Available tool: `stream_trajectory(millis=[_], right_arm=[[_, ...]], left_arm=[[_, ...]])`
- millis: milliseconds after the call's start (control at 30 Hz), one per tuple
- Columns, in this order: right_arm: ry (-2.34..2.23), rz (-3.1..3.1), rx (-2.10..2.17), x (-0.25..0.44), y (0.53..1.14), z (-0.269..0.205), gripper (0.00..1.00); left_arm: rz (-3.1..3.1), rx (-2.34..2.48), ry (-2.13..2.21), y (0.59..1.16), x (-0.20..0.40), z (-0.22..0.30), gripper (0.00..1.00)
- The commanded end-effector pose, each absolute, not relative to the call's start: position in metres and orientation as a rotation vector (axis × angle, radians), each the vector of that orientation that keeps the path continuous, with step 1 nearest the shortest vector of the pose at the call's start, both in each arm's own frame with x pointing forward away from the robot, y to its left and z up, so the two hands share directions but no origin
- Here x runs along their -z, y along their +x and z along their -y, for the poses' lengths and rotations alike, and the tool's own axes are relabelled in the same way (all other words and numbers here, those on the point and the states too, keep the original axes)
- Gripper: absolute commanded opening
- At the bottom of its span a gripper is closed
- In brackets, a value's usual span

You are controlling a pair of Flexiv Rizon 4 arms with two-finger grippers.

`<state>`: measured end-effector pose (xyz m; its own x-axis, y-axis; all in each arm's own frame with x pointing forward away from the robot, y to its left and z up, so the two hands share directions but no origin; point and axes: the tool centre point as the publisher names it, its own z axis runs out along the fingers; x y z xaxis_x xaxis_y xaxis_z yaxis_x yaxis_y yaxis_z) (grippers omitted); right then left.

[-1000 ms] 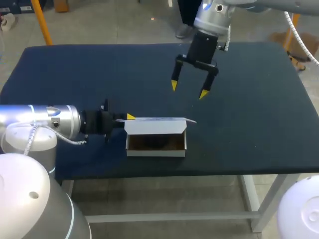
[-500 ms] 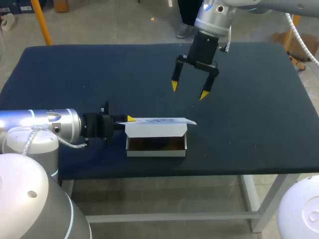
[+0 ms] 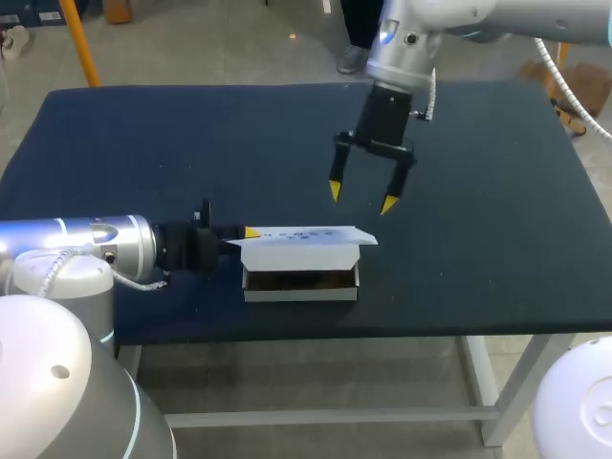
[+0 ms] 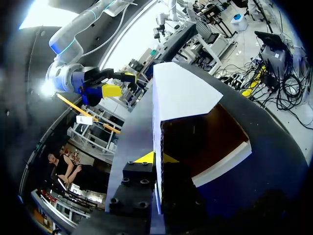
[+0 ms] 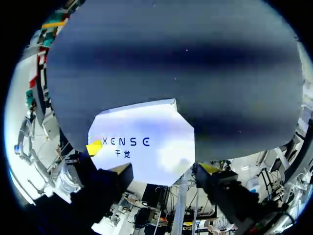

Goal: Assemble the packaging by folding the flat box into shape, placing the metal phone stand inside, and closing the box properly

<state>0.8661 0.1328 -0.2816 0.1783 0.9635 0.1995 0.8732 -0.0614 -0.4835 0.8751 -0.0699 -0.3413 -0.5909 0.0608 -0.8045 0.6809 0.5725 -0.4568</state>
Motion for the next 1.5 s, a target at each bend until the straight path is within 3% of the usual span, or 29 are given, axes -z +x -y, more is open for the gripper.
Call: stream_trajectory(millis=[33,333,1500], right_arm=[[-1.922,1.767,-0.177,0.29,0.854,-0.129,0.82],[-1.888,1.79,-0.15,0.304,0.847,-0.129,0.49],[-1.818,1.861,-0.12,0.335,0.83,-0.133,0.42]], left_arm=[[-2.02,1.024,0.597,0.874,0.346,0.07,0.0],[-2.015,1.021,0.596,0.874,0.348,0.07,0.0],[-1.987,0.99,0.609,0.867,0.354,0.071,0.0]])
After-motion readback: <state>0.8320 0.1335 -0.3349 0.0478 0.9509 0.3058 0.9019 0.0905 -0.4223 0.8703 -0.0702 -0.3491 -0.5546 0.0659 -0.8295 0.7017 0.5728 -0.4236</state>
